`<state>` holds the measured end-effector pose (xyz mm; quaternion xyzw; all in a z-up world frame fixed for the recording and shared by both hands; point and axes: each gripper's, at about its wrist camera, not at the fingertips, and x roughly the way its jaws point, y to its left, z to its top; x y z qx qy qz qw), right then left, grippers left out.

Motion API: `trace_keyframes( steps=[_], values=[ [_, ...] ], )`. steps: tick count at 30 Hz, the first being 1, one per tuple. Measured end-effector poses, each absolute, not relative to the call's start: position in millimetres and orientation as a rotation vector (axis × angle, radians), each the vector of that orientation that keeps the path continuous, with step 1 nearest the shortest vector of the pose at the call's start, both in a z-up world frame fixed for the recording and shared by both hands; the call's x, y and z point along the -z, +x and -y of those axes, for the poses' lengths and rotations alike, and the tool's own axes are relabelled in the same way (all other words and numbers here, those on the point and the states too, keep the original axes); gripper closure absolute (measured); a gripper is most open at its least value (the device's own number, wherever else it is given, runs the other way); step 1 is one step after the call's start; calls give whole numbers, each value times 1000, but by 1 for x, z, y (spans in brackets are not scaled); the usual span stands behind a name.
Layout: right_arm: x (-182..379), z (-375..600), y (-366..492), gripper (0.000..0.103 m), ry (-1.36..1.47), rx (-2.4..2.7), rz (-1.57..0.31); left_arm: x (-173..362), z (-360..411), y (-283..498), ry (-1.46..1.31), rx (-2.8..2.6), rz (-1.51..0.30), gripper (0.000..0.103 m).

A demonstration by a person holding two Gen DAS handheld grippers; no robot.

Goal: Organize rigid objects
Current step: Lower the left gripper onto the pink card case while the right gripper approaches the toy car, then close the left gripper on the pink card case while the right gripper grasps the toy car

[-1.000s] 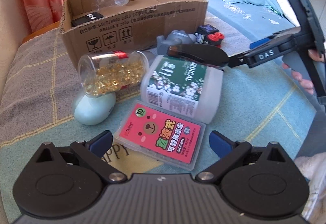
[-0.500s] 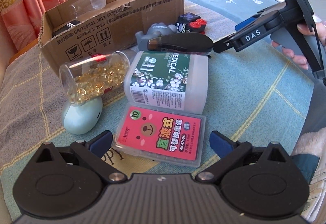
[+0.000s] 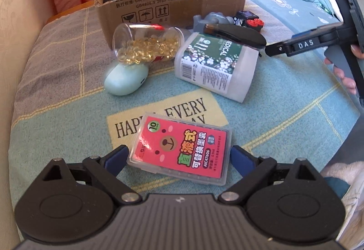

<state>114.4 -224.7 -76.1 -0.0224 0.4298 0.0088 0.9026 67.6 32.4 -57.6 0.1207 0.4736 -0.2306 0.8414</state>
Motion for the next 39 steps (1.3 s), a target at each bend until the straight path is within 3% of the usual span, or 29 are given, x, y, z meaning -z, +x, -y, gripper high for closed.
trace_keyframes(
  steps=[21,24,39],
  values=[
    [75,225,110,0,-59,-43,-882,58,5,74,428,738,-978,5],
    [76,225,110,0,-60,-46,-879,57,4,75,398,727,-973,11],
    [66,226,130,0,4,-59,-846,58,-38,79,205,410,-1003,11]
  ],
)
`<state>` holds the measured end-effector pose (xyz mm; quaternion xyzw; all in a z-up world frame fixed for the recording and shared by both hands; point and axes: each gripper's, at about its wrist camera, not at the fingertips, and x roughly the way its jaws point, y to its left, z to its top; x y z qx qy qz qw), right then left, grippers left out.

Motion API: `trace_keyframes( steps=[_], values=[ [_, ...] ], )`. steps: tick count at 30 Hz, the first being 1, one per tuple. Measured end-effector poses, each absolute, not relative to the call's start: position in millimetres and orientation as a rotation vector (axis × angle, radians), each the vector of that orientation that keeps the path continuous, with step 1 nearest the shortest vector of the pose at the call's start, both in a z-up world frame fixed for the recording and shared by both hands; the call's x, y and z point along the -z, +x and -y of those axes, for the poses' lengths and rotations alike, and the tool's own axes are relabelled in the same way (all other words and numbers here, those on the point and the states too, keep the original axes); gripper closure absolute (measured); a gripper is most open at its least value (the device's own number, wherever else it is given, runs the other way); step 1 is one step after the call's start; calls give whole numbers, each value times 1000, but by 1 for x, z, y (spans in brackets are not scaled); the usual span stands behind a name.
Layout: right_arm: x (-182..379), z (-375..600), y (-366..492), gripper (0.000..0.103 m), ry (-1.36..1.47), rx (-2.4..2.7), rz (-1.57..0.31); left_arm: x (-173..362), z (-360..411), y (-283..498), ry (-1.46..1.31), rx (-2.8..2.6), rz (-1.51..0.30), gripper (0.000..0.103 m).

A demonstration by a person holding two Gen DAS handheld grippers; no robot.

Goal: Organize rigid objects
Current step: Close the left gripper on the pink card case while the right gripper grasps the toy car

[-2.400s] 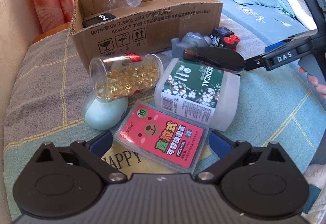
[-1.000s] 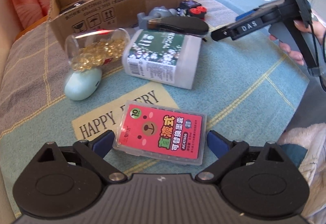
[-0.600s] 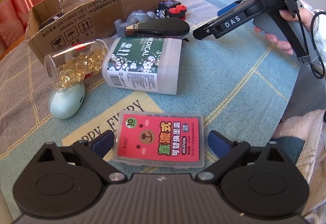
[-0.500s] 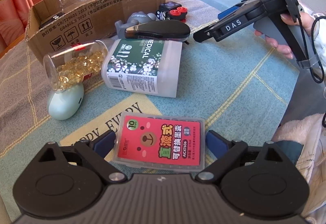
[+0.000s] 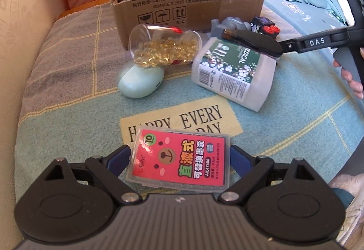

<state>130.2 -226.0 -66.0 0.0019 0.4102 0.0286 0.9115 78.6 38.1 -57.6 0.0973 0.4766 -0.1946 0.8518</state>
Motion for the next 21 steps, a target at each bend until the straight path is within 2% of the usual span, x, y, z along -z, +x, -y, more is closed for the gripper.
trace_keyframes(
  steps=[7,21],
  values=[
    [53,214,153,0,-13,-57,-795,57,-36,81,205,408,-1001,11],
    [69,222,159,0,-104,-24,-842,58,-34,83,209,413,-988,10]
  ],
)
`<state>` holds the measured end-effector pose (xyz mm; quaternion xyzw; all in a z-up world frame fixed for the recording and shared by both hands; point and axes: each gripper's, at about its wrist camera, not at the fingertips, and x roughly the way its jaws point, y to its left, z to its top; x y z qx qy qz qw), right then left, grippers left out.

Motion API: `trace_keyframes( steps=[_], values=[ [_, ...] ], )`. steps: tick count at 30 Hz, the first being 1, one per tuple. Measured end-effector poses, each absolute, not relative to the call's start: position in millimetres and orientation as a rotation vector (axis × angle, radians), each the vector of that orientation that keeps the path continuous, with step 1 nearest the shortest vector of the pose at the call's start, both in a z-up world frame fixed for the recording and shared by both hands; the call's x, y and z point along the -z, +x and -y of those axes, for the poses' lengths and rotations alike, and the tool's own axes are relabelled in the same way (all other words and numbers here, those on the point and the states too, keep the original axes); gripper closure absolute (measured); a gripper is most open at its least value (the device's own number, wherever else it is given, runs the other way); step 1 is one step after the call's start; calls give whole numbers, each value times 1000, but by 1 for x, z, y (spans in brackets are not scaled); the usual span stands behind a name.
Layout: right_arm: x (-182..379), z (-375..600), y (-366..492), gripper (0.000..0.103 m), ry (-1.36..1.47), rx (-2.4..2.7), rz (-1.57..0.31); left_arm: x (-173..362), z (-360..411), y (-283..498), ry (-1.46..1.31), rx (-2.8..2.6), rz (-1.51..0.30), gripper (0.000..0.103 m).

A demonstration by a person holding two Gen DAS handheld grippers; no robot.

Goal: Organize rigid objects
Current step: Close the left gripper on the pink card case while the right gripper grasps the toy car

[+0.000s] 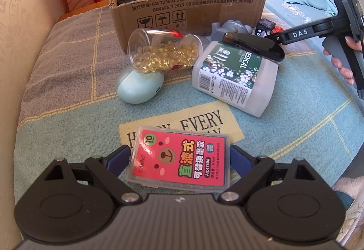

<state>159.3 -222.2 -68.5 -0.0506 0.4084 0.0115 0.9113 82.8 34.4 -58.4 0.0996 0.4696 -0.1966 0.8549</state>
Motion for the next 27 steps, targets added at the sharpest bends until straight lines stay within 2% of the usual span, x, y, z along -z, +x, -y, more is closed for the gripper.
trace_keyframes(
  steps=[6,13,18,21,27],
  values=[
    [68,214,167,12,-136,-126,-804,60,-35,82,210,416,-975,8],
    [66,210,176,33,-173,-178,-810,59,-35,82,201,416,-969,9],
    [67,210,174,36,-192,-197,-797,59,-34,83,202,417,-970,10],
    [66,207,172,45,-200,-214,-796,59,-33,84,201,415,-973,10],
    [61,203,168,45,-207,-196,-808,58,-31,84,205,416,-984,11]
  ],
)
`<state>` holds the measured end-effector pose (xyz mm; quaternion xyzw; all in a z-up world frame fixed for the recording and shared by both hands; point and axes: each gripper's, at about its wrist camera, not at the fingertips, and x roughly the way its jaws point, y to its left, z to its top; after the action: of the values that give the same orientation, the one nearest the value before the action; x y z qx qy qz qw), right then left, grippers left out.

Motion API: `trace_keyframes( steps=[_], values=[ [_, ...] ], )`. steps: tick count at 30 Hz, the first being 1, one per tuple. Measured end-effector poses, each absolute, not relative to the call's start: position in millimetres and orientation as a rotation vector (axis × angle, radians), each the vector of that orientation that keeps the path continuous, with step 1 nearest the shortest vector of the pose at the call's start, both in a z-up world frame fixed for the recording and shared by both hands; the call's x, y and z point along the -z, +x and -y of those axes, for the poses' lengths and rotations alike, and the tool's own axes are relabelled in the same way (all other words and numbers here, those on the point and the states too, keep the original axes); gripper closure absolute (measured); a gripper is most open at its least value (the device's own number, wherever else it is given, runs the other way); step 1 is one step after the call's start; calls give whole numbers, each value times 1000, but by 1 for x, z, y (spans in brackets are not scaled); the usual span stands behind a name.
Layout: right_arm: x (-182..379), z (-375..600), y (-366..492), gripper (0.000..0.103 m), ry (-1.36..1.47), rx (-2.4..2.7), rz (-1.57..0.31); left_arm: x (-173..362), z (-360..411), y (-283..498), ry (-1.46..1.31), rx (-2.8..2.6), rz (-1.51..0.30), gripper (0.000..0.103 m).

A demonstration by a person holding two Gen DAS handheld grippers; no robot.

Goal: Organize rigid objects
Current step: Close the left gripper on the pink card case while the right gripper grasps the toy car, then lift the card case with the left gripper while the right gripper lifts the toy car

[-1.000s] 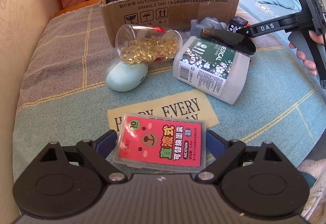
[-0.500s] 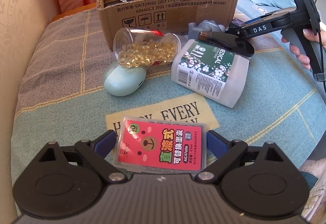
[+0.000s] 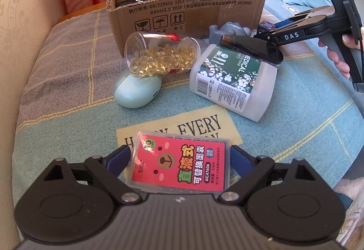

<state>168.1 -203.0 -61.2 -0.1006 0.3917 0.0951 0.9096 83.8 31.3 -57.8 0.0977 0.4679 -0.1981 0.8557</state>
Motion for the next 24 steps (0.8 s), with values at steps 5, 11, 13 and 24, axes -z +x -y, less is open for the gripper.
trace_keyframes(
  steps=[5,11,13,24],
  values=[
    [52,203,155,46,-229,-211,-800,54,-29,81,223,434,-982,11],
    [39,207,145,46,-237,-215,-787,44,-27,76,244,446,-970,11],
    [34,207,142,46,-237,-218,-781,39,-28,74,251,446,-959,11],
    [7,206,129,46,-241,-237,-716,22,-32,72,245,434,-928,11]
  ],
)
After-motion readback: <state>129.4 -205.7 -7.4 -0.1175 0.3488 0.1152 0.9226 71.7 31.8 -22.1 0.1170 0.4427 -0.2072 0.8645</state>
